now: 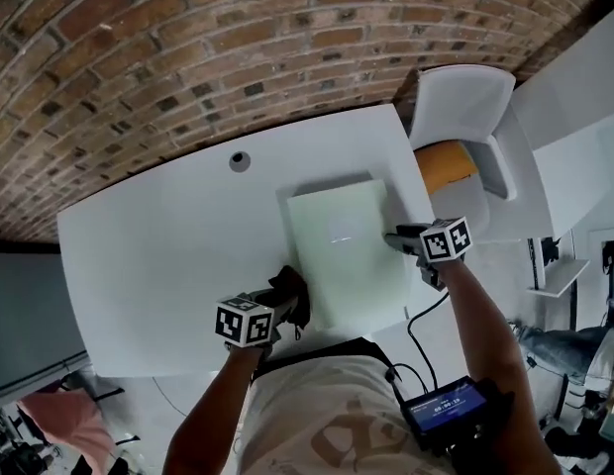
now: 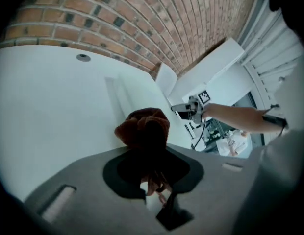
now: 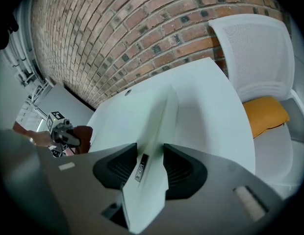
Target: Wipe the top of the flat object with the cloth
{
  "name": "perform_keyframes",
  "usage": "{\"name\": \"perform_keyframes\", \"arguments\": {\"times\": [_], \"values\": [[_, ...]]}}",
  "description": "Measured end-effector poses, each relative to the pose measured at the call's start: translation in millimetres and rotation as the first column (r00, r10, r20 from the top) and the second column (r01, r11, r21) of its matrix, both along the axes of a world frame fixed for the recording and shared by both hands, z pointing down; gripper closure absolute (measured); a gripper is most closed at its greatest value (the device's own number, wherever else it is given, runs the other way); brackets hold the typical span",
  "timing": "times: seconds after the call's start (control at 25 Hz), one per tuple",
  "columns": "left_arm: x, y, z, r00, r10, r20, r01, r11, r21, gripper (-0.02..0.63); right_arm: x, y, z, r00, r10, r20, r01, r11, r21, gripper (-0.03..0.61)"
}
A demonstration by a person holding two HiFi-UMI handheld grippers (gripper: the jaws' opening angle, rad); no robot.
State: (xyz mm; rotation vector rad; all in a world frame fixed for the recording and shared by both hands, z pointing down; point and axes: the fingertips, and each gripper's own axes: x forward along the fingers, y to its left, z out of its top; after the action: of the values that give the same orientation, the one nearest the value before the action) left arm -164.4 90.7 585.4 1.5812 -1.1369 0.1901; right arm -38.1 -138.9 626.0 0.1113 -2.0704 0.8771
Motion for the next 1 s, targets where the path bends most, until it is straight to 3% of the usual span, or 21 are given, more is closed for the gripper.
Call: {"name": "perform_keyframes", "arguments": {"times": [0.16, 0.4, 0.64, 1.0], "values": [[-50.7, -37.0, -0.6, 0.993, -0.119, 0.015, 0.118, 0.991, 0.055, 0.538, 0.2, -0.6, -1.3, 1.0, 0.01, -0.013, -0.01, 1.0, 0.014, 0.4], [-102.4, -113.0, -3.1, 0.983, -0.174, 0.063, 0.163, 0.976, 0.143, 0.538, -0.1, -0.1, -1.7, 0.999, 0.03, -0.023, -0.03, 0.999, 0.021, 0.402], [-153.7, -161.9, 15.2, 0.958, -0.248, 0.146, 0.228, 0.963, 0.144, 0.538, -1.5, 1.0, -2.7, 0.998, 0.054, -0.031, -0.053, 0.998, 0.023, 0.405], [-124.5, -147.0, 35.4, 0.972, -0.213, 0.095, 0.207, 0.976, 0.069, 0.537, 0.0, -0.5, -0.9, 0.997, 0.058, -0.059, -0.056, 0.998, 0.039, 0.407]]}}
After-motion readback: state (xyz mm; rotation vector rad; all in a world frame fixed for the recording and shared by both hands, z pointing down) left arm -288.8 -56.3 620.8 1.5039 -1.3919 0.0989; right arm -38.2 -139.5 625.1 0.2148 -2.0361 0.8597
